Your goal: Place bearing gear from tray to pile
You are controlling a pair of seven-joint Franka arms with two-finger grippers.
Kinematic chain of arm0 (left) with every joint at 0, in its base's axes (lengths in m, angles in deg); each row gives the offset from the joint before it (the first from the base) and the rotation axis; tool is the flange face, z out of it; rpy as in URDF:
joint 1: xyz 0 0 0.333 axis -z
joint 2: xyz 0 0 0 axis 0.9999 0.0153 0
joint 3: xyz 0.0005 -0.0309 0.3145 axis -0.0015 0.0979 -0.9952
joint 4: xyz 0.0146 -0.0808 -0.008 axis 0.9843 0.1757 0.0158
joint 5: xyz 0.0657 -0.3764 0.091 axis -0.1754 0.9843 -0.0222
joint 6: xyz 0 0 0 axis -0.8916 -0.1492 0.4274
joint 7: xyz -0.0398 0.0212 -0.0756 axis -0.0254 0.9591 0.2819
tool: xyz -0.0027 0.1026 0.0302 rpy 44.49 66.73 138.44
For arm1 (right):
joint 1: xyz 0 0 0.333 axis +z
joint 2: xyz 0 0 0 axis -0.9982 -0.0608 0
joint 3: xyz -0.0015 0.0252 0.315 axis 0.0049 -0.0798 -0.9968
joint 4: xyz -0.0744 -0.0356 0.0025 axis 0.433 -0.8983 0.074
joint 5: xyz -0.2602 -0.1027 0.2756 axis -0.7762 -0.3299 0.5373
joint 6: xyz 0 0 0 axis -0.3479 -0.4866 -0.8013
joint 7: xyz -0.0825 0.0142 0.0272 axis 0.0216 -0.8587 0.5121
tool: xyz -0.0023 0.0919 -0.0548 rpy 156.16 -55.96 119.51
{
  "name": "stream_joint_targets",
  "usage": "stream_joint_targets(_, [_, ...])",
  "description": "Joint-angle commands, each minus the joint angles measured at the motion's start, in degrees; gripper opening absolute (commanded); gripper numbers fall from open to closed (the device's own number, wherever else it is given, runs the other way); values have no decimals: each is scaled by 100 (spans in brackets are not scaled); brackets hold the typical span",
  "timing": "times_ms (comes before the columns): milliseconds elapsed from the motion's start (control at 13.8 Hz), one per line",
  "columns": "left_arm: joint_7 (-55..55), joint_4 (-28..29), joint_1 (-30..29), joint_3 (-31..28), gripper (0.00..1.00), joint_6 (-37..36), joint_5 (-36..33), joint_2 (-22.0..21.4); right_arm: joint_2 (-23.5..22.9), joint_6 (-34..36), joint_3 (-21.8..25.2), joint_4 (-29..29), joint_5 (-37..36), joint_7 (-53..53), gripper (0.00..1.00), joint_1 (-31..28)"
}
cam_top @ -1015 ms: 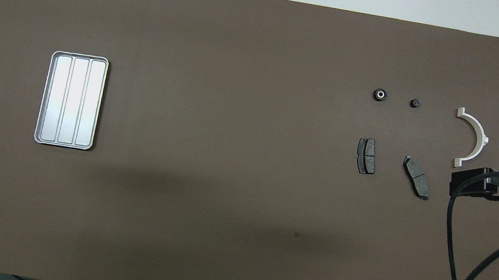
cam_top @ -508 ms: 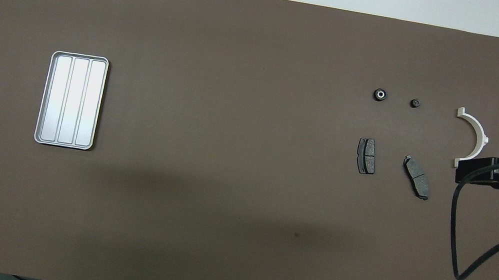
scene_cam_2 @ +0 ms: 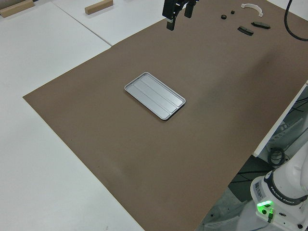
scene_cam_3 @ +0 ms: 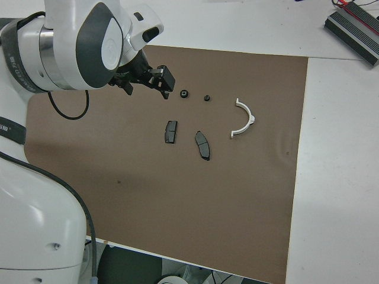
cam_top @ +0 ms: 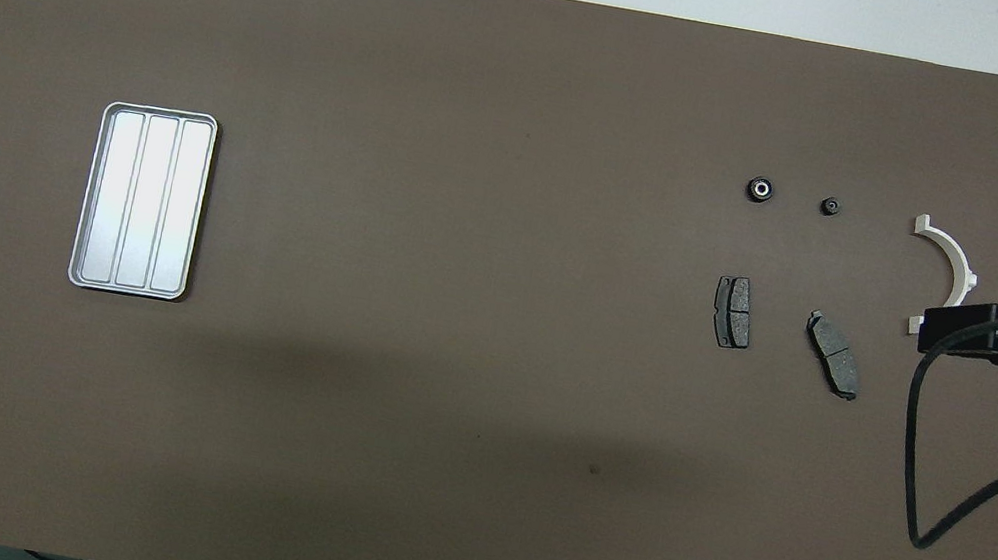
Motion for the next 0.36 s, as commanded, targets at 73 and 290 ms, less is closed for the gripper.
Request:
stream_joint_targets(73, [51, 108, 63, -63, 100, 46, 8, -81, 75, -10, -14, 3, -65, 169, 100, -71])
stream_joint_targets(290, [51, 108, 63, -63, 100, 46, 8, -81, 172, 77, 30, 3, -65, 178, 100, -80])
